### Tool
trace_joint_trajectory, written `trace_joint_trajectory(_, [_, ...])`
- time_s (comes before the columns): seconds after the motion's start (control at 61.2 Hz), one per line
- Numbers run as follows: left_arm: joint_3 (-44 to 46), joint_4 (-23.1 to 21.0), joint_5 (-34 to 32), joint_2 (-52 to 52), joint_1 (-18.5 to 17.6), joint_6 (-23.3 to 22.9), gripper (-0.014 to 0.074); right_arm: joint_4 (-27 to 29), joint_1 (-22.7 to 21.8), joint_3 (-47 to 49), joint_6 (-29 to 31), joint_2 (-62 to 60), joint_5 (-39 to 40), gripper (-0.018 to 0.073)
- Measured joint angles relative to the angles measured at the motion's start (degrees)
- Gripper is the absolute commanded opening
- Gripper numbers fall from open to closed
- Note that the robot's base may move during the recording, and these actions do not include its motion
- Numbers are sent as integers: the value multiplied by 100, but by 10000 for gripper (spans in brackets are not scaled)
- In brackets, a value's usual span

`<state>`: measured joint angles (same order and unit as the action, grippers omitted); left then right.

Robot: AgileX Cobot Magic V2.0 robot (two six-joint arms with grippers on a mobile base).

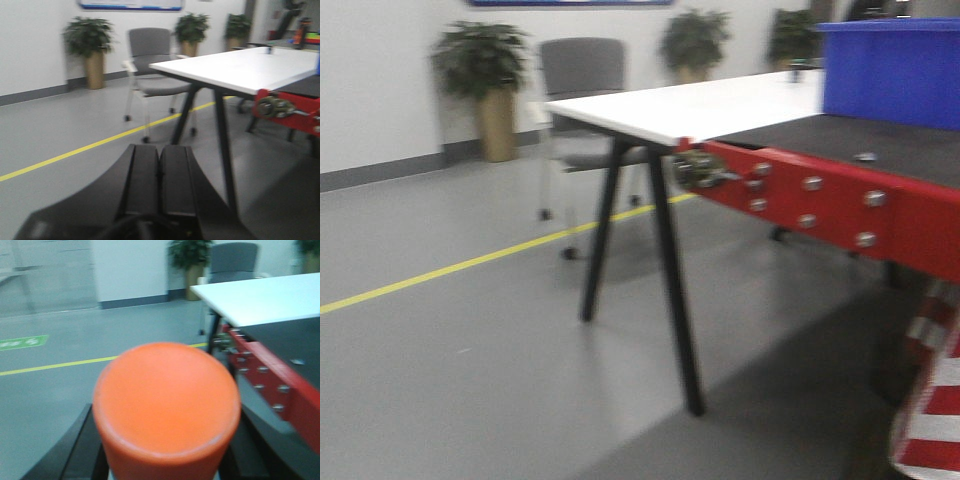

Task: Grab orange capacitor from left shelf to right conveyor
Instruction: 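Drive the base to the black conveyor table, holding the cylinder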

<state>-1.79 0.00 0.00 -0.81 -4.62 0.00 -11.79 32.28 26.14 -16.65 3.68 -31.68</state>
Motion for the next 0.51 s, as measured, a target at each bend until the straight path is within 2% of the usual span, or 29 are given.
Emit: trace_joint_trajectory(0.507, [0, 0, 0, 0, 0, 0, -105, 0, 0, 0, 0, 0, 0, 57])
